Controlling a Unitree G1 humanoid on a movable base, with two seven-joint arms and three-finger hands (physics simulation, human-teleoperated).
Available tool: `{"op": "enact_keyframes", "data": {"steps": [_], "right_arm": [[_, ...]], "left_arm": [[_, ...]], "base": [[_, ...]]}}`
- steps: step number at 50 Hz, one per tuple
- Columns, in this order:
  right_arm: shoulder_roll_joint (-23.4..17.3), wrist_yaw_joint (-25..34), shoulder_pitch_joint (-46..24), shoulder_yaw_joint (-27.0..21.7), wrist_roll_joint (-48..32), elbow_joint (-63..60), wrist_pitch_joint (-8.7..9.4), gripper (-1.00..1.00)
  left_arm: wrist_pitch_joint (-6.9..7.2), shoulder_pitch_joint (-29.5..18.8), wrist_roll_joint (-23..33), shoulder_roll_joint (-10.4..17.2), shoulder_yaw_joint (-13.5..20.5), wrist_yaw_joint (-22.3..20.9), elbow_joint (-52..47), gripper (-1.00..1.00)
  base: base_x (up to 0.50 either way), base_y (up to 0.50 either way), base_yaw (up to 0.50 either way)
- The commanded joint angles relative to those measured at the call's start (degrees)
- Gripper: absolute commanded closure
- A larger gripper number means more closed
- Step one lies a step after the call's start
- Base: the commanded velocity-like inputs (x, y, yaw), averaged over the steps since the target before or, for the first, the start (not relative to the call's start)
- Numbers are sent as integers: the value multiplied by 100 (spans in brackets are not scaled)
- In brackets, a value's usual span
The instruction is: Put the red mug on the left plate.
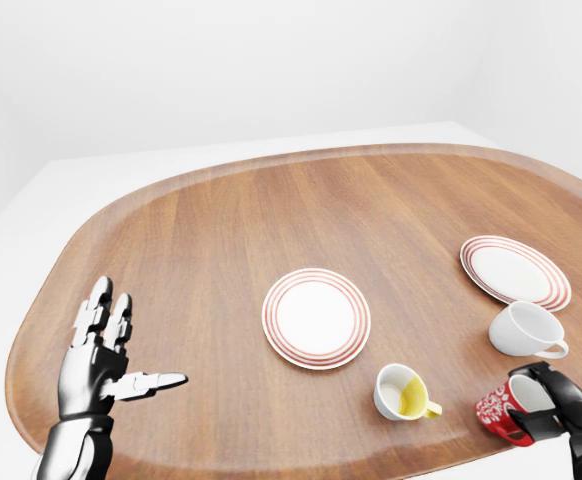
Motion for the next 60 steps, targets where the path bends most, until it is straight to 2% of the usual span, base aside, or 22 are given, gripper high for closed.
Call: {"op": "enact_keyframes", "data": {"steps": [1,4,9,13,17,23,26,28,33,39,41,45,60], "right_arm": [[-152,63,432,-655,-176,-1852,589,100],[21,454,589,-1168,-670,-3027,589,100],[88,1094,121,-1576,-1560,-4376,589,100],[56,1282,-543,-1374,-2179,-4774,589,100],[10,1200,-1420,-909,-2527,-4684,589,100],[167,894,-2749,-173,-2804,-4030,589,100],[373,634,-3482,179,-2873,-3446,589,100],[635,338,-4044,496,-2995,-2838,589,100],[1160,-354,-5044,919,-3150,-1460,589,100],[1985,-1233,-5917,1351,-3299,-66,589,100],[2177,-1366,-6028,1433,-3342,143,589,100],[2867,-1563,-6240,1627,-3436,577,589,100],[3960,-1661,-5961,1862,-4010,976,589,100]], "left_arm": [[0,11,-1,-2,-4,-2,2,-100],[0,11,-1,-2,-3,-2,5,-100],[0,12,-1,-2,-3,0,8,-100],[0,-3,-12,3,10,-3,24,-100],[0,-6,-29,0,29,-12,26,-100],[0,-14,-38,-1,42,-19,29,-100],[0,-19,-45,-3,50,-25,30,-100],[0,-29,-41,-3,52,-24,35,-100],[0,-32,-73,0,74,-46,50,-100],[0,-26,-82,-2,79,-71,58,-100],[0,-32,-93,-1,89,-78,67,-100],[0,-42,-84,-4,89,-80,83,-100],[0,-73,-135,0,126,-104,135,-100]], "base": [[0,0,0],[0,0,0],[0,0,0],[0,0,0],[0,0,0],[0,0,0],[0,0,0],[0,0,0],[0,0,0],[0,0,0],[0,0,0],[0,0,0],[0,0,0]]}}
